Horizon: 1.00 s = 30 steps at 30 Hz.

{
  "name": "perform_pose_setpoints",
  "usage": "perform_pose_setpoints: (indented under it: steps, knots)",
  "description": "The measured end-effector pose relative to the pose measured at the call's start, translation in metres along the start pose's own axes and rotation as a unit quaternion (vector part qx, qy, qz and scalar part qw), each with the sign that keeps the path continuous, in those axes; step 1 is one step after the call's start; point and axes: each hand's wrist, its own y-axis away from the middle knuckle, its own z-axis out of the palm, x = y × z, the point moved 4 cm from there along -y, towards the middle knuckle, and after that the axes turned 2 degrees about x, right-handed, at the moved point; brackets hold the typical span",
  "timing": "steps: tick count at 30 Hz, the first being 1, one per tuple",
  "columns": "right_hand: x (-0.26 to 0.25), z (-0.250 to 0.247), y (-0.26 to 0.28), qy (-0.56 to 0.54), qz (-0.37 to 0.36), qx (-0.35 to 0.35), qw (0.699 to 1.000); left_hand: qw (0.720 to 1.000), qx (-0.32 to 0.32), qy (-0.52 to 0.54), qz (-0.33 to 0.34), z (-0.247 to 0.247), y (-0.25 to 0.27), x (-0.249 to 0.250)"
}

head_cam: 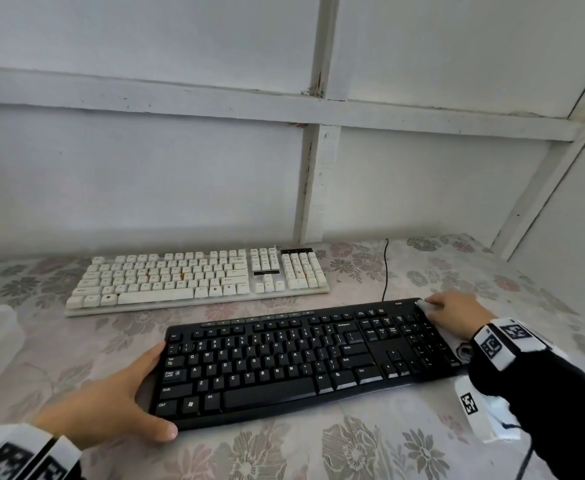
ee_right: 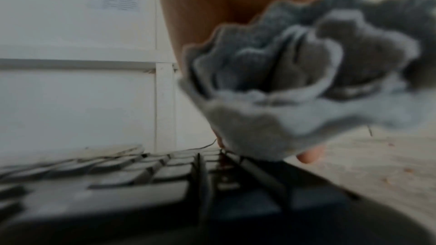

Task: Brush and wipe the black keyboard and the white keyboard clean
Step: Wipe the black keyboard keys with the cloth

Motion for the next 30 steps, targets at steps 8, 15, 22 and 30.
perform_pose_setpoints:
  steps: [8, 15, 22, 30]
  knots:
    - [0.02, 0.0, 0.025, 0.064, -0.017, -0.019, 0.998, 1.0, 0.025, 0.007, -0.003, -0.003, -0.004, -0.013]
    - [0.033, 0.005, 0.053, 0.078, -0.004, -0.009, 0.997, 1.0, 0.017, 0.012, 0.012, -0.001, -0.004, -0.008]
    - [0.034, 0.007, 0.07, 0.086, -0.02, -0.005, 0.996, 1.0, 0.014, -0.003, 0.005, 0.0, -0.002, -0.003]
    - [0.048, -0.01, 0.088, 0.08, -0.05, -0.062, 0.994, 1.0, 0.005, -0.027, -0.014, 0.0, 0.003, 0.005]
